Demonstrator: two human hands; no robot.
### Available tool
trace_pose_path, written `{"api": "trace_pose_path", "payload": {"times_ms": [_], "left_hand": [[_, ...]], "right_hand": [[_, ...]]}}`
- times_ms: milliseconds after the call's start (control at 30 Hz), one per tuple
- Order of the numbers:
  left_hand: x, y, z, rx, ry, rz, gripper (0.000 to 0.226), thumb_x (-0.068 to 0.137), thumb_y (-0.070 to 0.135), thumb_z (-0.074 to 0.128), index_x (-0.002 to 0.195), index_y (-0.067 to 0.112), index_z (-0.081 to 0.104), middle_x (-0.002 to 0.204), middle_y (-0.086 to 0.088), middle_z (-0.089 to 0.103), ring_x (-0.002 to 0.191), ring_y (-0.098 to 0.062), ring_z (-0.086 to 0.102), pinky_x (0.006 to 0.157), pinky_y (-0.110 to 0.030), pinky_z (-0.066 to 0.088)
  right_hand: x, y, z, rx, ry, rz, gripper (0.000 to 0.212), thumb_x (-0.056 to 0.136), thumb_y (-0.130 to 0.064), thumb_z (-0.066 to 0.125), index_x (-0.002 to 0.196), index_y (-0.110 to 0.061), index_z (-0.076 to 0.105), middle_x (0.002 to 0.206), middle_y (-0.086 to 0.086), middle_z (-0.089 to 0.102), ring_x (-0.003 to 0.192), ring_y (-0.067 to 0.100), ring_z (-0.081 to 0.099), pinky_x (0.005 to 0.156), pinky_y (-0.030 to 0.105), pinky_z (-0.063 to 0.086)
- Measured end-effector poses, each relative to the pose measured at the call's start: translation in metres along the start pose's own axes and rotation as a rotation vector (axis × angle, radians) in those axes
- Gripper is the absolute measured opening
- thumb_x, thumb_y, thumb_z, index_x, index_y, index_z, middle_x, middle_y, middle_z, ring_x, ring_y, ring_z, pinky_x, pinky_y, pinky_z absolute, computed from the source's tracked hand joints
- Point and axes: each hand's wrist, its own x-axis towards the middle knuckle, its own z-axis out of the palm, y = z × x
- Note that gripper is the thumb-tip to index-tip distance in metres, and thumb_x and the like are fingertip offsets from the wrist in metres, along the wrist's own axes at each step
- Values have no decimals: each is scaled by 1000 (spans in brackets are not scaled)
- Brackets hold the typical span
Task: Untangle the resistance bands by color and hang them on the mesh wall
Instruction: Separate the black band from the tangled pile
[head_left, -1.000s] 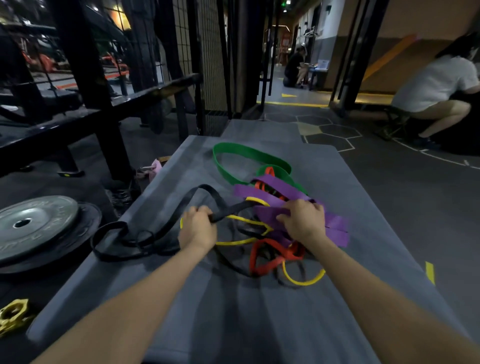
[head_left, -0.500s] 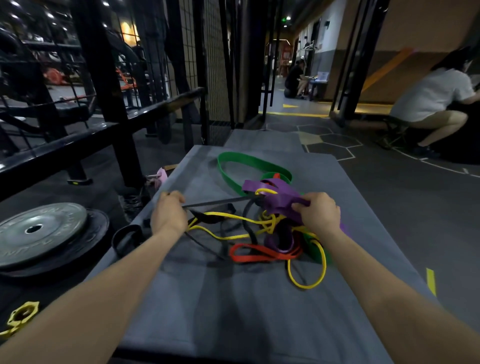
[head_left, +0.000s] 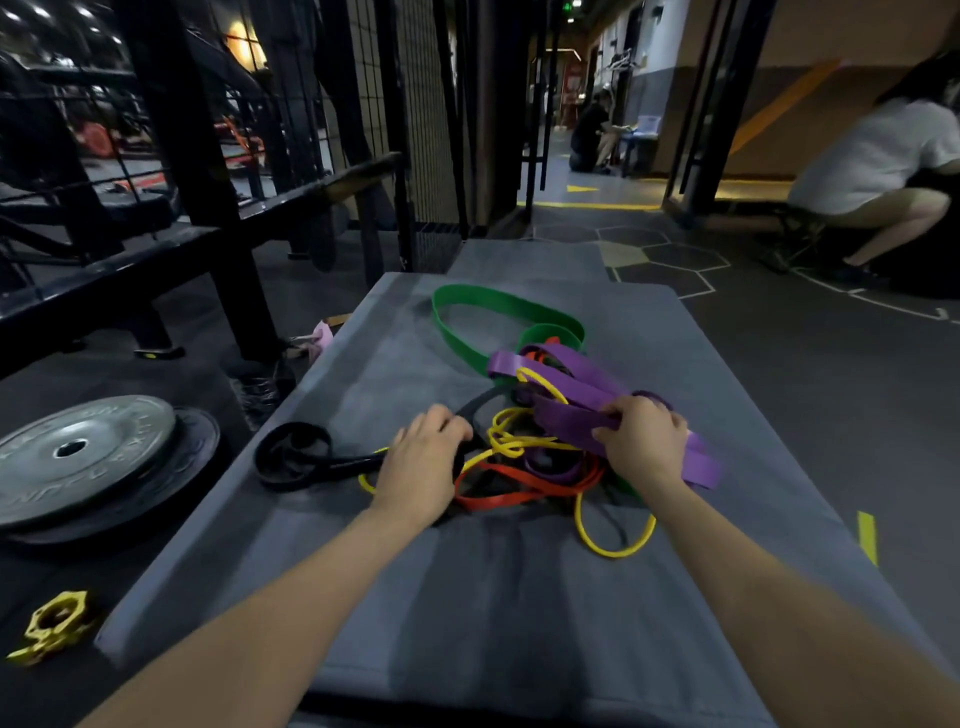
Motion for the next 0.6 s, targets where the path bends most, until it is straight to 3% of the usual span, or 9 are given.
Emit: {"api": "trace_pose_path", "payload": {"times_ms": [100,233,333,467,600], "left_hand": [[1,-1,10,15,-111,1,25,84,13,51,105,23,59,115,-1,51,111,-24,49,90,-35,38],[-1,-23,10,-203,-90,-256,20,80,7,56,94,15,67,103,-10,60,100,-31,58,83,-35,47],[-4,-42,-2,-390,7,-494,10,81,11,61,86,6,69,88,-20,67,88,-33,63,71,-32,42],[-18,-64,-18,-779,158,-893,17,78,22,66,67,11,60,81,-15,62,80,-29,59,71,-36,43],[-36,-76,-21,-960,247,-1043,21,73,20,66,57,14,54,59,-8,45,58,-24,41,52,-32,33]], "right_hand": [[-4,5,2,-39,10,-97,34,78,-21,67,112,-21,63,116,6,61,115,29,48,97,37,31],[-12,-1,11,-80,78,-295,31,72,-9,67,102,-15,64,103,7,62,103,33,51,93,39,33],[-18,-20,21,-49,113,-475,23,68,-5,67,90,-12,69,86,9,64,86,36,57,77,40,45],[-30,-51,39,27,-157,-623,24,83,-13,58,106,-11,66,108,9,62,107,30,49,95,38,41],[-41,-71,64,-1,-349,-638,44,82,-19,58,125,-13,54,127,7,53,121,26,41,107,31,30]]}}
